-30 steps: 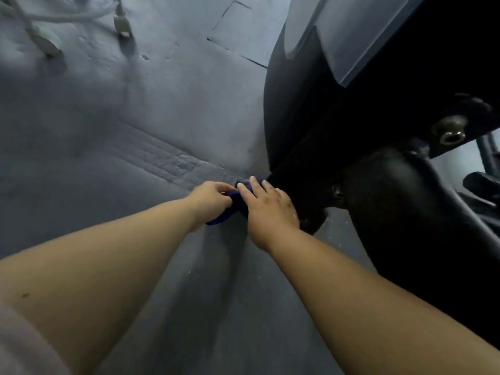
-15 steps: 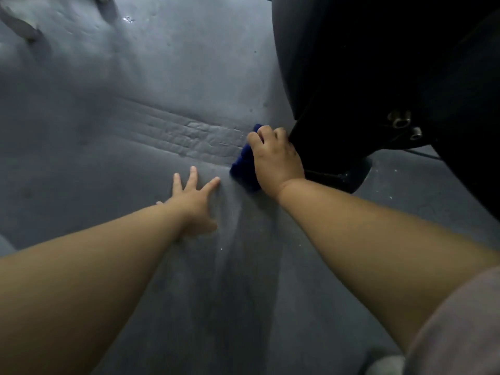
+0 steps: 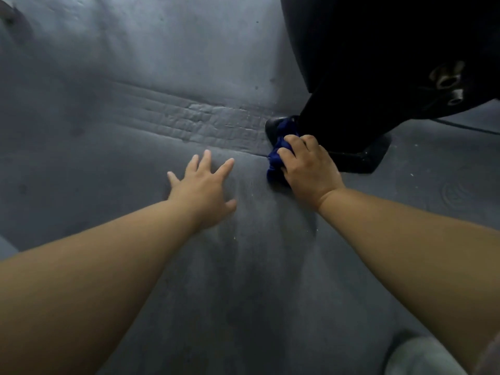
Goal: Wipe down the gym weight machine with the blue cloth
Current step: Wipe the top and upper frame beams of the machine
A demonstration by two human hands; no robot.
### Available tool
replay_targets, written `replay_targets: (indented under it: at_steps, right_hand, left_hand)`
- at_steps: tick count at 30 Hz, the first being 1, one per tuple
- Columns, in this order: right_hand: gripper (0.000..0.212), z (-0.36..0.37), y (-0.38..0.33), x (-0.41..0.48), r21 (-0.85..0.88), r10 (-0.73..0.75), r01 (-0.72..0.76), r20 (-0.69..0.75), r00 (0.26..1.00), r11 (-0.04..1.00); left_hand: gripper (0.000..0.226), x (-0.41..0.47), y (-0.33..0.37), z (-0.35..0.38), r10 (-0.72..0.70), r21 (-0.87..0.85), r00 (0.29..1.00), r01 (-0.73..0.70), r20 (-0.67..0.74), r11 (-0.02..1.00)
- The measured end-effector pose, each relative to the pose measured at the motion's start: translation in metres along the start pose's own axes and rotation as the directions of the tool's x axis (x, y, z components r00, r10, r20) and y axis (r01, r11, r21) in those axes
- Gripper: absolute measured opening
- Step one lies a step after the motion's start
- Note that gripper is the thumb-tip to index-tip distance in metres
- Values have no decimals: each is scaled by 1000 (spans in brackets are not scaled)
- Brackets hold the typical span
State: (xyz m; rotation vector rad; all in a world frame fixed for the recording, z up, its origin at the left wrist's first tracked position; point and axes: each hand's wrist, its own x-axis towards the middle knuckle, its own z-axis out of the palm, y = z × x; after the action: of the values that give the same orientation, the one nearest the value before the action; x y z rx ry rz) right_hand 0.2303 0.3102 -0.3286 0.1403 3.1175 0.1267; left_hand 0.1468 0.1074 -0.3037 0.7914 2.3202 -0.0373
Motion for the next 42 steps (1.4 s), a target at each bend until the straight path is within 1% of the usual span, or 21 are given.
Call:
replay_targets:
  at_steps: [2, 5, 7, 9, 11, 12, 13, 14, 15, 17, 21, 24, 27, 29, 31, 33, 35, 37, 39, 40, 42]
  right_hand:
    - [36, 2, 6, -12, 54, 5, -4, -10, 1000, 999]
    - [30, 3, 16, -31, 62, 14, -16, 23, 1000, 998]
    - [30, 1, 27, -45, 26, 92, -94, 78, 993, 995]
    - [34, -1, 43, -68, -3, 255, -257, 143, 956, 966]
    - [40, -7, 59, -94, 57, 517, -529, 146, 844, 847]
    - [42, -16, 66, -102, 160, 658, -667, 114, 745, 727]
    - [44, -22, 71, -105, 279, 760, -746, 78, 646, 605]
    - [48, -24, 78, -102, 384, 810, -766, 74, 582, 516]
    - [52, -25, 83, -93, 449, 823, -762, 95, 560, 467]
    - [55, -22, 94, -68, 550, 811, -731, 154, 564, 404]
    - [34, -23, 82, -37, 657, 814, -693, 207, 543, 296]
    - [37, -24, 56, -41, 721, 847, -663, 212, 489, 202]
    - [36, -23, 42, -51, 774, 836, -600, 183, 518, 202]
    - [35, -27, 48, -52, 803, 879, -578, 166, 447, 142]
    - [33, -23, 53, -47, 807, 896, -590, 252, 365, 13]
    - [39, -23, 44, -36, 788, 887, -613, 321, 332, -55]
    - [49, -31, 29, -25, 838, 909, -536, 300, 289, -106]
    - [46, -44, 16, -16, 927, 959, -367, 172, 224, -81]
    - [48, -55, 9, -14, 966, 990, -259, 40, 138, -3]
    - [47, -57, 9, -14, 965, 993, -259, -12, 119, 42]
    - [40, -56, 13, -14, 944, 987, -312, -66, 146, 109]
  left_hand:
    - [93, -2, 5, 4, 77, 36, 996, -78, 37, 996]
    - [106, 3, 12, 4, 46, 79, 994, -55, 103, 995]
    - [114, 9, 21, 0, 4, 103, 992, -17, 123, 995]
    - [121, 12, 29, 0, -18, 131, 989, -1, 148, 991]
    - [124, 15, 34, 5, -18, 163, 988, -8, 156, 987]
    - [125, 16, 35, 7, -16, 168, 988, -10, 154, 986]
    - [125, 16, 35, 9, -14, 168, 988, -11, 151, 986]
    - [125, 16, 35, 10, -15, 167, 989, -10, 150, 986]
    - [125, 16, 35, 10, -18, 169, 988, -8, 152, 986]
    - [126, 16, 38, 9, -22, 184, 987, -7, 157, 983]
    - [129, 19, 41, 9, -33, 195, 985, 0, 167, 981]
    - [130, 20, 41, 10, -31, 184, 985, 0, 169, 983]
    - [128, 18, 41, 11, -32, 165, 985, 3, 171, 986]
    - [126, 18, 42, 11, -39, 152, 985, 14, 168, 988]
    - [127, 18, 41, 10, -43, 155, 985, 17, 164, 988]
    - [128, 18, 41, 10, -38, 162, 985, 11, 169, 987]
    - [128, 17, 41, 10, -36, 157, 985, 9, 171, 988]
    - [128, 18, 41, 10, -32, 150, 985, 6, 170, 989]
    - [128, 17, 40, 9, -34, 157, 985, 8, 167, 988]
    - [127, 17, 40, 9, -36, 158, 986, 10, 164, 987]
    - [126, 17, 40, 9, -37, 155, 987, 13, 153, 988]
